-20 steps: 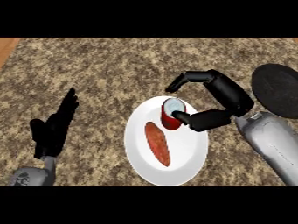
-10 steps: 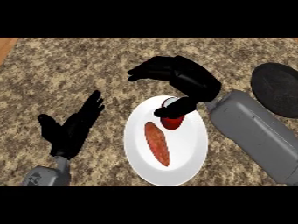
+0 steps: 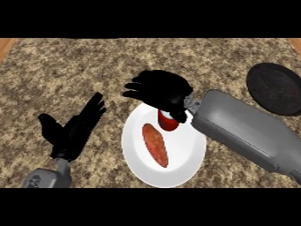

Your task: Pick the can from the plate and place it in the pan

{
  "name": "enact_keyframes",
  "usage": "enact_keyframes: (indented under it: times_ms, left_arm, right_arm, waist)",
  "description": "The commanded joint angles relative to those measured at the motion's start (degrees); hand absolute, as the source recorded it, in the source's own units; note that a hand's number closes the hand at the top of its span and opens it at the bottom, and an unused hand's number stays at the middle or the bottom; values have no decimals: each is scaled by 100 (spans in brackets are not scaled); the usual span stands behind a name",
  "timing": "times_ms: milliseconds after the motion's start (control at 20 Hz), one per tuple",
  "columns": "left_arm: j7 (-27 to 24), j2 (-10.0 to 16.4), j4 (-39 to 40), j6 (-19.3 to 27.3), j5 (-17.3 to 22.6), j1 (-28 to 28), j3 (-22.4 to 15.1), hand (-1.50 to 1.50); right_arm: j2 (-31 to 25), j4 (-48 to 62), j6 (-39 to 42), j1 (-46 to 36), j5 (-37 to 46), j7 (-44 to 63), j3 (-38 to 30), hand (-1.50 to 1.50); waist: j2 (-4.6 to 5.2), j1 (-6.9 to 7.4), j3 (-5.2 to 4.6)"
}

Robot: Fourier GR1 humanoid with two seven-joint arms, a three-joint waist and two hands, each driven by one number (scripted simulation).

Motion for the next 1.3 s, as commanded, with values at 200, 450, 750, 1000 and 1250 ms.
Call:
enact_keyframes:
  times_ms: [200, 450, 750, 1000, 1250]
  left_arm:
    - [-41, -178, -108, 126, -62, 88, -83, 0]
    - [161, 60, -228, -31, 67, 50, 129, 0]
    - [-112, -201, -401, 93, -273, 387, -105, 0]
    - [213, -196, -806, 47, -189, 527, -72, 0]
    - [322, -114, -509, -135, -125, 155, 147, 0]
  right_arm:
    - [968, -73, 2296, -545, 796, 2270, 1158, -150]
    - [1656, -445, 3486, -32, 775, 3445, 1305, -150]
    - [1746, -743, 3860, 776, 1186, 4105, 936, -150]
    - [1594, -902, 3807, 1110, 1779, 4050, 931, -150]
    - [1404, -804, 3582, 922, 2472, 3715, 1245, -150]
  waist:
    - [-9, -98, 8]
    - [36, -128, 24]
    - [77, -72, 29]
    - [79, -47, 30]
    - [86, -49, 30]
